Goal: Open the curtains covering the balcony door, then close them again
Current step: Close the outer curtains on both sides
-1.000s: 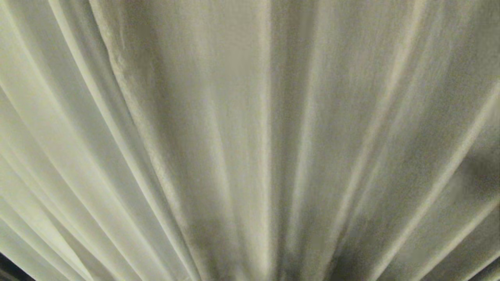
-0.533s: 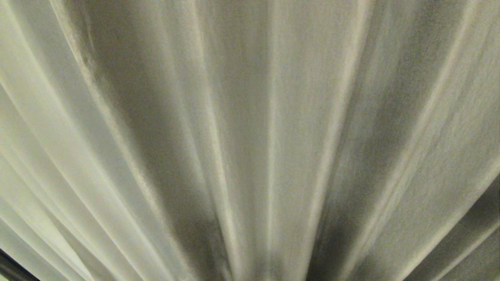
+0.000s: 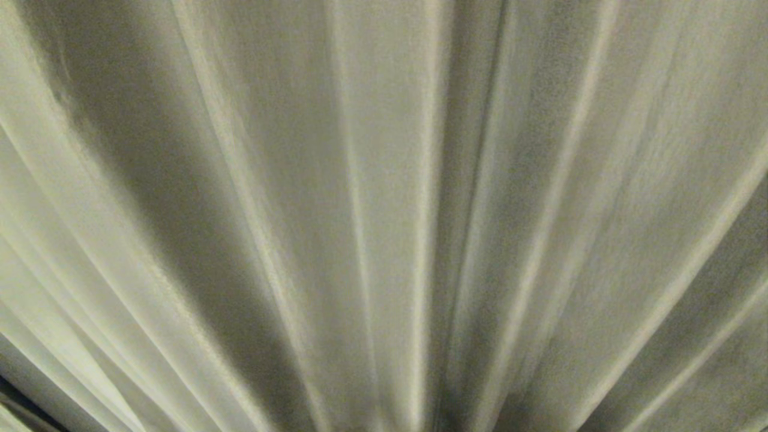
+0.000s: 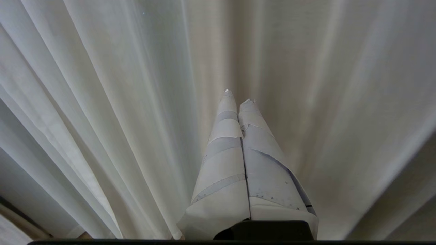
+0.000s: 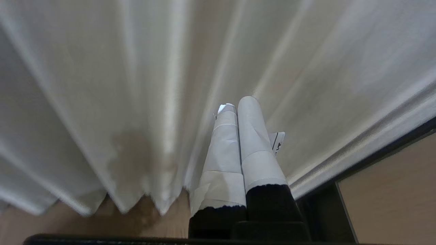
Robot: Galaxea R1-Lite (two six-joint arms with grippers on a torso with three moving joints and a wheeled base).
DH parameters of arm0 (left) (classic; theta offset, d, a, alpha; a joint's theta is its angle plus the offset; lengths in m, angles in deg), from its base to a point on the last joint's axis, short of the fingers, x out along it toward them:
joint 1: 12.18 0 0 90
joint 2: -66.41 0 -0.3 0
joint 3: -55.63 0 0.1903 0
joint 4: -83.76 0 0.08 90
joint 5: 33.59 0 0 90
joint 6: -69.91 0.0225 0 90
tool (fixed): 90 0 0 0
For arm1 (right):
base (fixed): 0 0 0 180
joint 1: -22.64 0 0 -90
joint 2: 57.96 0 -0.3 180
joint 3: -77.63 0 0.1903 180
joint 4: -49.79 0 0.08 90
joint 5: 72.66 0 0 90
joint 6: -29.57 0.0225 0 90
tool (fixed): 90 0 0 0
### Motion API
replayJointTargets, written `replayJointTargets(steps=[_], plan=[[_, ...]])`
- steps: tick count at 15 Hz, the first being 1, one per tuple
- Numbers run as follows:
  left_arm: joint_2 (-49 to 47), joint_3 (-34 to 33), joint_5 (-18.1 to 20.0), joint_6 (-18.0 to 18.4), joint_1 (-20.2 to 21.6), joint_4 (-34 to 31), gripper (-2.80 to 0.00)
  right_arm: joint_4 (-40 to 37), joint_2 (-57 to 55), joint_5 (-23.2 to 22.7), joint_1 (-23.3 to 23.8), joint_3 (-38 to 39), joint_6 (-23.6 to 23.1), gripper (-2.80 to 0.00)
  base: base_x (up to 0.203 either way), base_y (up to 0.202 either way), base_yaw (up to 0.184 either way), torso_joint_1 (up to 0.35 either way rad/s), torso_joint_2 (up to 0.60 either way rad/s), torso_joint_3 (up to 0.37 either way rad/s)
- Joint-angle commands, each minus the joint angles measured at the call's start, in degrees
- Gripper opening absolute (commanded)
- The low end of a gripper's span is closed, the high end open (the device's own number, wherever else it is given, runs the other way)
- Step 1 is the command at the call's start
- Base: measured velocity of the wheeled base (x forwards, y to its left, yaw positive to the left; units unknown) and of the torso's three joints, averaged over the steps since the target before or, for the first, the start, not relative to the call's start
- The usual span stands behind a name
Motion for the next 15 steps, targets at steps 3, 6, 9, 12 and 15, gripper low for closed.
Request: replayJointTargets(steps=[3, 6, 9, 12, 15], plan=[[0.02, 0.00, 0.02, 0.02, 0.00, 0.00, -2.80, -3.31, 10.81, -6.89, 0.62, 0.01, -0.32, -2.80, 0.000, 0.000, 0.000, 0.000, 0.00, 0.000], [0.02, 0.00, -0.01, 0.05, 0.00, 0.00, -2.80, -6.49, 18.27, -10.88, -0.05, 0.01, -0.78, -2.80, 0.000, 0.000, 0.000, 0.000, 0.00, 0.000], [0.02, 0.00, -0.07, 0.02, 0.00, 0.00, -2.80, -8.91, 19.83, -12.82, -0.12, 0.01, -0.57, -2.80, 0.000, 0.000, 0.000, 0.000, 0.00, 0.000], [0.02, 0.00, -0.06, 0.02, 0.00, 0.00, -2.80, -8.91, 19.83, -12.73, -0.12, 0.01, 0.45, -2.80, 0.000, 0.000, 0.000, 0.000, 0.00, 0.000], [0.02, 0.00, 0.00, 0.02, 0.00, 0.00, -2.80, -8.91, 19.83, -12.73, -0.12, 0.01, 1.48, -2.80, 0.000, 0.000, 0.000, 0.000, 0.00, 0.000]])
